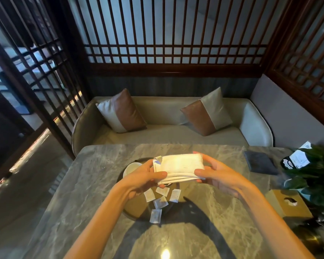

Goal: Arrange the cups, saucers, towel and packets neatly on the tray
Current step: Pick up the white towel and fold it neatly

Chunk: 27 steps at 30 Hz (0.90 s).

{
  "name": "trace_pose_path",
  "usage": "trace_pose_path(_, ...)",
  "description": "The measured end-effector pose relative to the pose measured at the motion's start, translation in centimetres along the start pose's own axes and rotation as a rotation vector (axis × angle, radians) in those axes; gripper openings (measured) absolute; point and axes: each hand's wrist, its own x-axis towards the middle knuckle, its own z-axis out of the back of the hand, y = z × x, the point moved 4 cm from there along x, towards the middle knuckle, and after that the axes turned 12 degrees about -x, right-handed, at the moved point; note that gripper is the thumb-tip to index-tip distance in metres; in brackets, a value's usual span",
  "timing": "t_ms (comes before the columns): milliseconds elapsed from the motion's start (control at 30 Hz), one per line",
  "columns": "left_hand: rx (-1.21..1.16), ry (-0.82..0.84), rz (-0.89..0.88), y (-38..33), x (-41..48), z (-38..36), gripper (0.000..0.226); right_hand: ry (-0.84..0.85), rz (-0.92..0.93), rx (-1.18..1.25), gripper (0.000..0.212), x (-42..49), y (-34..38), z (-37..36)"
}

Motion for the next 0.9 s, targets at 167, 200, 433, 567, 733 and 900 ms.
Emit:
trace_pose_path(167, -0.021, -0.058, -0.049, 0.3, -0.8, 0.8, 0.057, -0.022, 0.044, 0.038, 0.073, 0.9, -0.9, -1.0)
trace_pose_path(200, -0.037, -0.077, -0.061, 0.4, -0.9, 1.0, 0.054, -0.028, 0.052, 0.056, 0.072, 1.1, -1.2, -1.3)
trace_pose_path(433, -0.32, -0.232, -0.005, 2.2, -1.5, 2.4, 0.035, -0.076, 0.105, 0.1, 0.062, 3.2, -3.9, -3.5)
trace_pose_path(567, -0.319, -0.274, 0.023, 2.5, -1.8, 3.6, 0.026, -0.049, 0.091, 0.148, 0.061, 3.9, -4.3, -4.1)
trace_pose_path(733, -0.29, -0.337, -0.008, 2.8, -2.4, 5.3, 0.031, -0.014, 0.033, 0.158, 0.058, 4.9, -4.7, -5.7)
trace_pose_path(900, -0.304, -0.399, -0.019, 1.9, -3.3, 7.7, 0.034, -0.018, 0.042, 0.189, 0.059, 6.5, -4.9, -7.8)
